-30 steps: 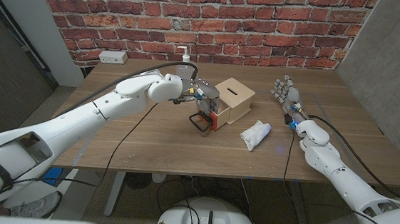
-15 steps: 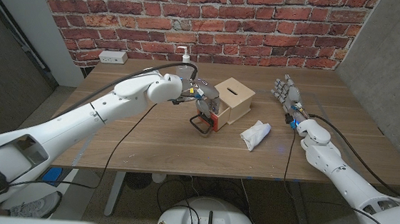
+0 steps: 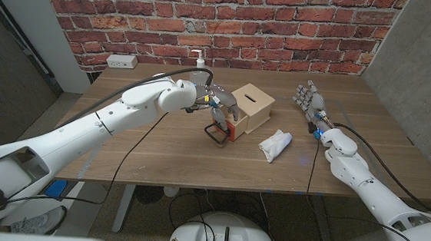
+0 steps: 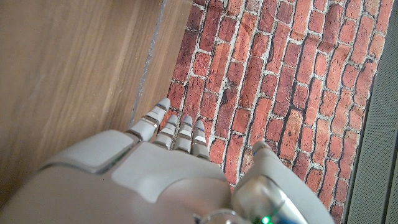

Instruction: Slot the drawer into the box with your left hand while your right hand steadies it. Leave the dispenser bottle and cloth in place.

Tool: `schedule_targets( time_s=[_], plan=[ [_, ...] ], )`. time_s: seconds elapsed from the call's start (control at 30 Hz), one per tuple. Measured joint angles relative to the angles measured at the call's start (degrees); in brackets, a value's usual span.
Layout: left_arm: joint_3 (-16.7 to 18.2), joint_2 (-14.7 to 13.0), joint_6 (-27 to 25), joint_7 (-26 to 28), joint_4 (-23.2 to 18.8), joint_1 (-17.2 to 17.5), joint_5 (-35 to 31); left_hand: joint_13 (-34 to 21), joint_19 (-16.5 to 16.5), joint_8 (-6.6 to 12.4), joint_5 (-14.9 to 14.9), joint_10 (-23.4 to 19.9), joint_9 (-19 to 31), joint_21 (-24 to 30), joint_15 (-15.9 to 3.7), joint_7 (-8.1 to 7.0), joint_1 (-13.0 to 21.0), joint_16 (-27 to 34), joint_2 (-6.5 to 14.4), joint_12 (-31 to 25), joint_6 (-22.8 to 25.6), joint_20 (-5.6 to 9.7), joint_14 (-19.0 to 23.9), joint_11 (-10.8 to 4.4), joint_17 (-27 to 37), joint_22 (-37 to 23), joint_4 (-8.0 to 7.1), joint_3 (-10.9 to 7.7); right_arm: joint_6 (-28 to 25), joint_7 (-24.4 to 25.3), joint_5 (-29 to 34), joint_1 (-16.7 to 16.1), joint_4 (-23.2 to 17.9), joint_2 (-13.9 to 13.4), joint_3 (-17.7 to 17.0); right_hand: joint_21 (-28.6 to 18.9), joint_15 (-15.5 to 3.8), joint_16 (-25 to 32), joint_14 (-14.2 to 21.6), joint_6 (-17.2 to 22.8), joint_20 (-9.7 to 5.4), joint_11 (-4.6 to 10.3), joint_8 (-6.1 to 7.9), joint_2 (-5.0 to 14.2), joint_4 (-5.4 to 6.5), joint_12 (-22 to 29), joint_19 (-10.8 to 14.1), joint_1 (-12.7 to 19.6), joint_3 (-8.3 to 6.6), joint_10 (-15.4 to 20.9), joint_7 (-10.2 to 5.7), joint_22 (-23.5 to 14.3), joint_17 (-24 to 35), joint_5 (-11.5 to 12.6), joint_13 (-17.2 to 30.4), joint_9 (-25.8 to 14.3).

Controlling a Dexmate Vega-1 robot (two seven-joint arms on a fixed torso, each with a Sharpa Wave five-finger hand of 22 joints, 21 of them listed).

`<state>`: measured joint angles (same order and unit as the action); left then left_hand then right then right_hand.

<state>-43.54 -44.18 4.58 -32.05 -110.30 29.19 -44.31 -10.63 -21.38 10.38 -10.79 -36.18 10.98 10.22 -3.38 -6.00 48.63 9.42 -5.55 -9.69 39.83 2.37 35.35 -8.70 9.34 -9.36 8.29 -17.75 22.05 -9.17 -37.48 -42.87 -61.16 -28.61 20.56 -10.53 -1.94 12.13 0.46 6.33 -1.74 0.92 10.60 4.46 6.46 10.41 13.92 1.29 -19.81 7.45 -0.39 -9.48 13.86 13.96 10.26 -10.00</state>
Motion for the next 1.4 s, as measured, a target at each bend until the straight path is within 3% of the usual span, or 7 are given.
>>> schedule_targets(
  time_s=[0.03,0.23,0.7,1.0,1.4],
  plan=[
    [0.7,-0.4,-0.1,0.1,-1.7,1.0,0.0,0.0,0.2,0.0,0.0,0.7,0.0,0.0,0.03,0.15,-0.3,0.0,0.2,0.0,-0.5,0.21,-0.6,0.2,0.0,0.0,-0.15,0.15,0.0,-0.1,-0.2,0.0,0.0,0.0,0.0,0.0,0.0,0.0,0.0,0.0,0.0,0.0,0.0,0.0,0.0,0.0,0.0,0.0,0.0,0.0,0.0,0.0,0.0,0.0,0.0,0.0],
    [1.3,-0.7,-0.9,0.9,-2.7,1.8,-0.1,0.0,1.3,0.0,0.0,2.9,-0.1,0.0,0.41,0.8,-1.9,0.0,0.4,0.0,-2.2,-0.11,-3.4,1.53,0.0,0.0,-0.46,0.93,0.0,-0.3,-0.3,0.0,0.0,-0.3,-0.1,0.0,0.0,0.0,0.0,0.0,0.0,0.0,0.0,0.0,0.0,0.0,0.0,0.0,0.0,0.0,0.0,0.0,0.0,0.0,0.0,0.0],
    [4.5,-1.1,-5.0,4.6,-6.8,6.0,0.9,0.0,1.8,0.01,0.2,3.8,-0.1,0.0,0.62,1.27,-4.5,0.3,2.3,0.0,-3.1,0.0,-4.5,1.74,0.2,0.0,-1.51,1.47,-0.1,-1.4,-0.2,0.6,-0.2,-1.1,-0.1,0.0,0.0,0.0,0.0,0.0,0.0,0.0,0.0,0.0,0.0,0.0,0.0,0.0,0.0,0.0,0.0,0.0,0.0,0.0,0.0,0.0],
    [7.7,-0.7,-10.7,9.1,-9.9,11.0,4.3,0.0,1.8,0.01,0.2,4.5,-0.1,0.0,0.59,1.91,-5.4,0.3,3.2,-0.3,-4.1,-0.01,-5.1,1.88,0.1,0.0,-1.99,0.99,-0.2,-1.1,1.7,0.5,-2.1,-2.6,0.5,0.0,0.0,0.0,0.0,0.0,0.0,0.0,0.0,0.0,0.0,0.0,0.0,0.0,0.0,0.0,0.0,0.0,0.0,0.0,0.0,0.1],
    [10.8,0.4,-18.6,16.4,-13.5,17.4,10.6,0.0,1.7,0.01,0.0,4.8,-0.3,0.0,0.72,2.19,-5.6,0.3,4.4,-0.3,-4.4,0.15,-5.6,2.18,0.0,0.0,-2.2,0.72,-0.3,2.1,9.1,-0.2,-6.4,-6.0,2.9,0.0,0.01,0.0,0.0,0.0,-0.22,0.0,0.0,0.0,0.0,0.0,-0.2,0.0,0.0,0.0,-0.4,0.0,0.0,0.0,0.0,0.1]
  ],
)
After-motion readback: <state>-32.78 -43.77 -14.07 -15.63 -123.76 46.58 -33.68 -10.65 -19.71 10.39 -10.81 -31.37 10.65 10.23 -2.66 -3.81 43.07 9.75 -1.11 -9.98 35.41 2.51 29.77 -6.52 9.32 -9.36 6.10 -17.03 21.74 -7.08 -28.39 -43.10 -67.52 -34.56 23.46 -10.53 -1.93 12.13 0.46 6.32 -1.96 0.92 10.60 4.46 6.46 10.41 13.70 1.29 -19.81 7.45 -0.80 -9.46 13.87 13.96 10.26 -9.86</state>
